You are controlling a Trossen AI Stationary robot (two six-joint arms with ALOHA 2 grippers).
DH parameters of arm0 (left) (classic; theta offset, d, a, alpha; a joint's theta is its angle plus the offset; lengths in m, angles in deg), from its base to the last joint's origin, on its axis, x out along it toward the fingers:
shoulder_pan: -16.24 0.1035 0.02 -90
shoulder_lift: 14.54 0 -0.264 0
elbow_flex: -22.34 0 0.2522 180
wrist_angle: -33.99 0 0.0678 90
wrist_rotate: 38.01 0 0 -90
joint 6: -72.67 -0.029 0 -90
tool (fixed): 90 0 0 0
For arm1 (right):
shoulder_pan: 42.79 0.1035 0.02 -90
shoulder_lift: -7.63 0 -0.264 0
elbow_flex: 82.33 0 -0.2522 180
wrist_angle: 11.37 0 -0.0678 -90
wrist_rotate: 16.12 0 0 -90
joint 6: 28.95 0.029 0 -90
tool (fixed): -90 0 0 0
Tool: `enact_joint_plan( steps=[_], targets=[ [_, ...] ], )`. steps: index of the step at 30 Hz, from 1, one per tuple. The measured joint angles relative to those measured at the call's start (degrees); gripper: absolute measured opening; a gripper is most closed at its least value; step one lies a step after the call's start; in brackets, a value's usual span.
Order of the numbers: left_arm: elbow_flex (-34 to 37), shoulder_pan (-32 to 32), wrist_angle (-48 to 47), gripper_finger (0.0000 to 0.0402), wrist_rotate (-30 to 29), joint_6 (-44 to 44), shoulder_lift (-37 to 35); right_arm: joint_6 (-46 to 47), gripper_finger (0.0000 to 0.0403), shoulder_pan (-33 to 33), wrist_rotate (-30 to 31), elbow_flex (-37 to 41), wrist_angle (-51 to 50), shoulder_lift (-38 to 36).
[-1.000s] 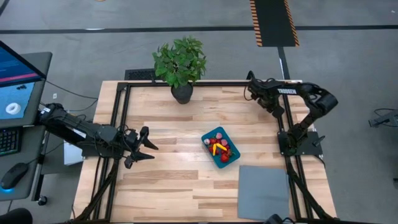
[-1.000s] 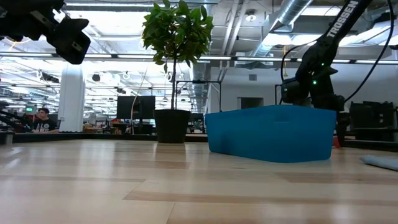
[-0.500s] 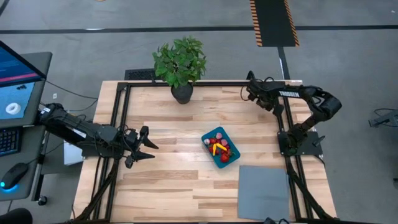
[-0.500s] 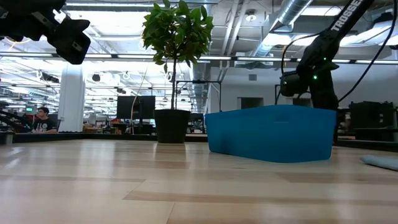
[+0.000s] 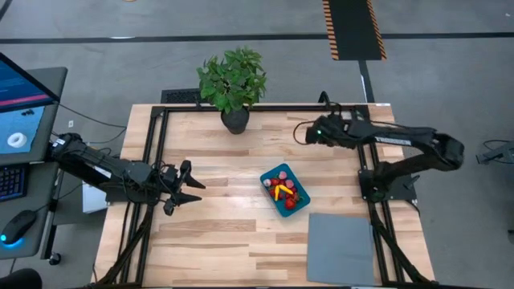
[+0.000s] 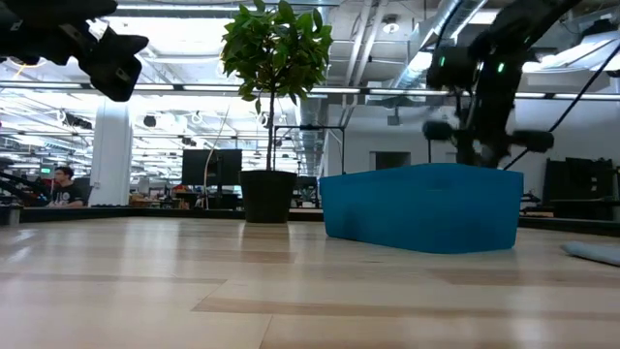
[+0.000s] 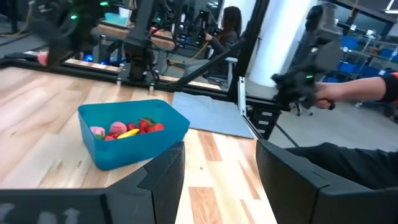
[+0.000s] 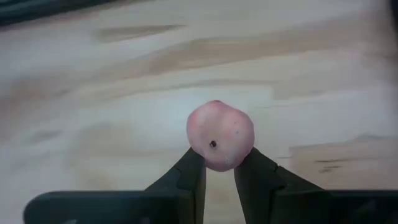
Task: Pick and placing Produce into tupperware
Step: Put the apricot into the blue bin
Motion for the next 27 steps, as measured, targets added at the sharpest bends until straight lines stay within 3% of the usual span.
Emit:
enact_joint_plan(
  steps=[7,15,21,27],
  targets=[
    [0.0,0.0,0.86,0.0187,-1.81,1.4,0.0,-10.8,0.0093,12.55,2.04,0.0,5.96,-11.44],
    [0.0,0.02,6.89,0.0187,-3.85,3.02,-0.04,-28.18,0.0093,27.04,0.26,-0.02,19.14,-20.23],
    [0.0,0.02,8.63,0.0187,-7.29,5.42,-0.03,-39.91,0.0093,37.51,-3.98,-0.04,25.79,-22.24],
    [0.0,0.02,8.63,0.0187,-12.67,8.39,-0.04,-51.82,0.0093,45.54,-1.69,-0.02,23.52,-20.46]
  ],
)
